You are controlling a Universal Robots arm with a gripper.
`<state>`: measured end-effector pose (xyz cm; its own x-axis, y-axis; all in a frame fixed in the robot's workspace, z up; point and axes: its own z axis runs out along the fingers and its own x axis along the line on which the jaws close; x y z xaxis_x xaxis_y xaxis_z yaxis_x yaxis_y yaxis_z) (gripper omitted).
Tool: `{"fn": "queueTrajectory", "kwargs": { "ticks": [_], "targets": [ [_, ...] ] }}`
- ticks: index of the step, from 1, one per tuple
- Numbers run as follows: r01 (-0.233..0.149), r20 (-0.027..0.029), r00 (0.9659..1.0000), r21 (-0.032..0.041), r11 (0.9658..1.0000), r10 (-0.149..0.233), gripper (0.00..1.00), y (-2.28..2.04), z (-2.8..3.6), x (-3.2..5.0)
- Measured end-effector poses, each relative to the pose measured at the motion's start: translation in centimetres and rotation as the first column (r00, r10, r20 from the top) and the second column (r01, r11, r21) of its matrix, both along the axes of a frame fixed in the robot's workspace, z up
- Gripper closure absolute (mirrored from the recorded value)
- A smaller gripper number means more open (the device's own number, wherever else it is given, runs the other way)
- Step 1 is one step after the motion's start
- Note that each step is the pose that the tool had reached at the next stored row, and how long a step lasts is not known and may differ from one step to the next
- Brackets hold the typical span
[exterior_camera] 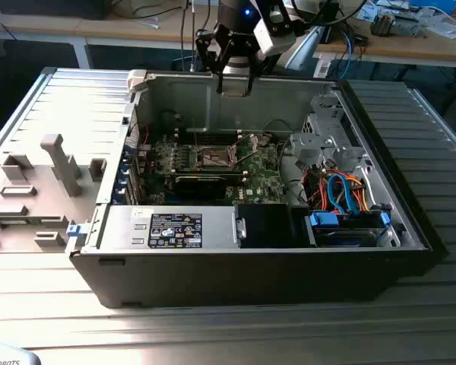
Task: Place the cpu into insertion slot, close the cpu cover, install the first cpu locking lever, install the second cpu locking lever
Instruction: 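Place the cpu into insertion slot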
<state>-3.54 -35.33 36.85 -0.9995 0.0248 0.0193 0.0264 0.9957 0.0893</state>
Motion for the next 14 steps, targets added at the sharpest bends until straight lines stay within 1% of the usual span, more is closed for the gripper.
{"fn": "queueTrajectory", "kwargs": {
  "ticks": [14],
  "targets": [
    [0.000,0.0000,1.0000,0.0000,1.0000,0.000,0.46,-0.01,-0.29,-0.37]
  ]
}}
